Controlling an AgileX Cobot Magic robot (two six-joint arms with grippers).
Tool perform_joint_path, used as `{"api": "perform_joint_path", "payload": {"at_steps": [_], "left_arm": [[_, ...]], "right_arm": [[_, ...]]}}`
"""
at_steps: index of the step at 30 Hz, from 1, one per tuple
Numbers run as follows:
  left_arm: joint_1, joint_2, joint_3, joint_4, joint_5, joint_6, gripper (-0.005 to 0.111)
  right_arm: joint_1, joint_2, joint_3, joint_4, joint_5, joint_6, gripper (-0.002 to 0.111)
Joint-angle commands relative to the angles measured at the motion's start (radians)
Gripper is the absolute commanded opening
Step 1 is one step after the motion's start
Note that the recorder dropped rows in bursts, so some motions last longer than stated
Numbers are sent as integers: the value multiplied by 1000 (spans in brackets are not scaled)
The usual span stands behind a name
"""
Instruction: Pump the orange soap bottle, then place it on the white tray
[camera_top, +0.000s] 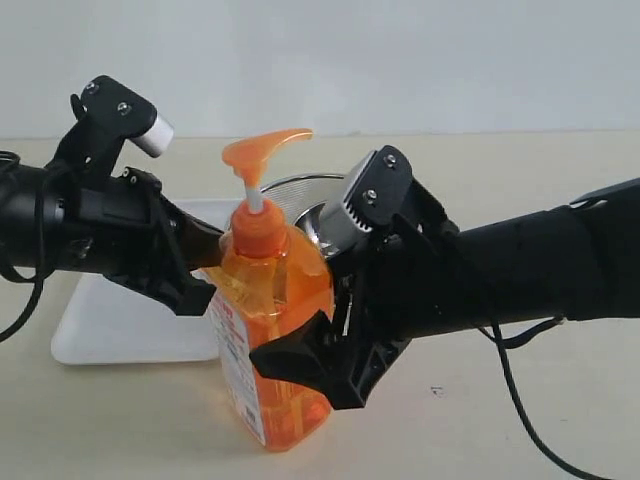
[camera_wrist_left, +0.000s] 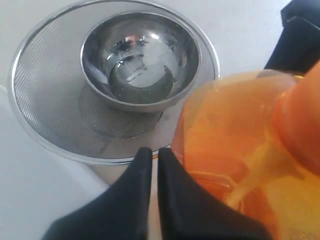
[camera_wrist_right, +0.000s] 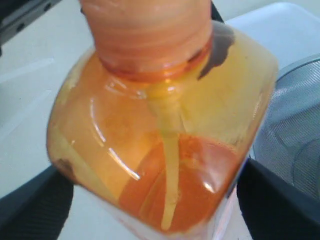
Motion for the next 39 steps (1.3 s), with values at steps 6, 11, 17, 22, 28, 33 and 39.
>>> {"api": "perform_joint_path", "payload": {"at_steps": [6, 11, 17, 22, 28, 33, 39], "left_arm": [[-6, 2, -5, -36, 127, 3, 5], [-6, 2, -5, -39, 182, 3, 5], [-6, -1, -5, -50, 212, 3, 5], [-6, -3, -5, -50, 205, 3, 5], [-6, -3, -5, -50, 205, 7, 5], [-6, -3, -5, -35, 183, 7, 5], [-6, -3, -5, -11, 178, 7, 5]], "right_arm": [[21, 1, -13, 25, -88, 9, 77], [21, 3, -13, 25, -97, 9, 77], [21, 2, -13, 25, -100, 9, 77], [21, 2, -13, 25, -100, 9, 76], [21, 2, -13, 25, -100, 11, 58], [21, 2, -13, 25, -94, 13, 41], [21, 2, -13, 25, -94, 20, 20]]}}
